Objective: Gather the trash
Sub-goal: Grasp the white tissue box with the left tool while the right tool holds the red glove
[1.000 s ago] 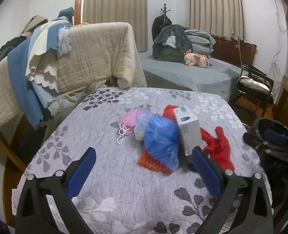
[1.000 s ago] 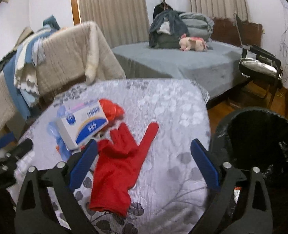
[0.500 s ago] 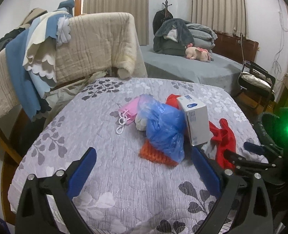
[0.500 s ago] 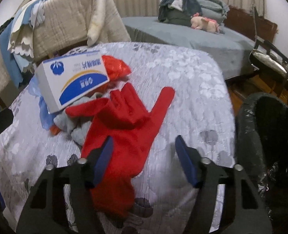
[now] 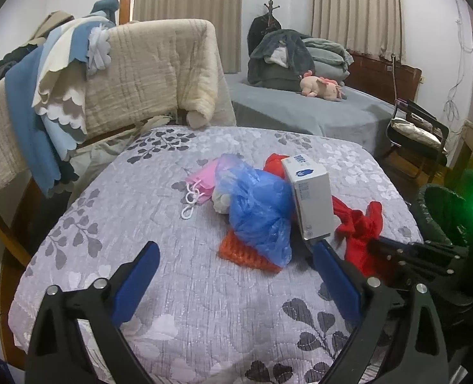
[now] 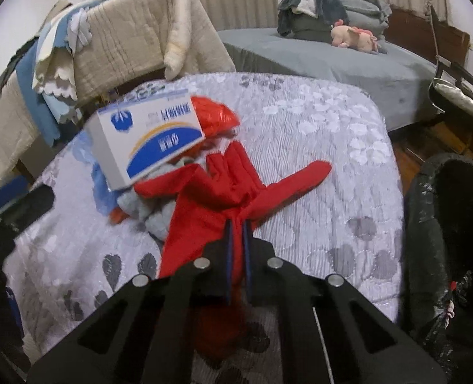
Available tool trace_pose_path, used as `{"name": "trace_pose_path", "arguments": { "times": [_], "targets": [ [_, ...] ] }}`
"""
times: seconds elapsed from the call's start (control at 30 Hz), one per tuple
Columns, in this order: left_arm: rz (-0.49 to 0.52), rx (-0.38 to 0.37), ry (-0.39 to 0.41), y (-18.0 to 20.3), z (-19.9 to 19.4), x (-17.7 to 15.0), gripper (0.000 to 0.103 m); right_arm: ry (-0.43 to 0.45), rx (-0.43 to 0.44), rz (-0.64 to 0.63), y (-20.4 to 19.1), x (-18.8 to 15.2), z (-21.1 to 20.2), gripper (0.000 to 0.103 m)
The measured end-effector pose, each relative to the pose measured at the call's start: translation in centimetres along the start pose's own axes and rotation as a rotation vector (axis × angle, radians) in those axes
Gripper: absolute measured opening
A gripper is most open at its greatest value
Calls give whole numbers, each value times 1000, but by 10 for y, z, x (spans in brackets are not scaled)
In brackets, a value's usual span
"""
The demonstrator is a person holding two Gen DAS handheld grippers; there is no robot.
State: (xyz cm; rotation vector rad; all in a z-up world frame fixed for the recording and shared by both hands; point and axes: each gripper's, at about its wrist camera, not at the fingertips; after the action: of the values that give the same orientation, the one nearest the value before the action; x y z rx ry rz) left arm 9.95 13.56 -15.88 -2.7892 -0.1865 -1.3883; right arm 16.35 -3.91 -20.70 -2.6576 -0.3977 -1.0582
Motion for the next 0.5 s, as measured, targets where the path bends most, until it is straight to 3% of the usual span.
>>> {"name": "trace_pose_path", "arguments": {
  "times": [0.27,0.37,0.5],
  "targets": [
    [-1,-22,4,7,0,5,91,71,2,22,14,21,-24,5],
    [-5,-47,4,9,1,9,79,91,-10,30,20,27,-30,5],
    [-9,-76,14,15,3,17,75,106,-28,33,27,32,-33,5]
  ]
}}
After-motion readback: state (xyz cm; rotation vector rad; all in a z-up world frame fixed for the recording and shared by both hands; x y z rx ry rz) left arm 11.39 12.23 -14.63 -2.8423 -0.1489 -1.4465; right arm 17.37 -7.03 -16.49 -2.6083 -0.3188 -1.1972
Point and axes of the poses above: each gripper's, at about its wrist camera, not at the fingertips, and z roughly the way its jaws point, y to its right, x to its top, and after that the axes turned 1 degree about y, right-handed
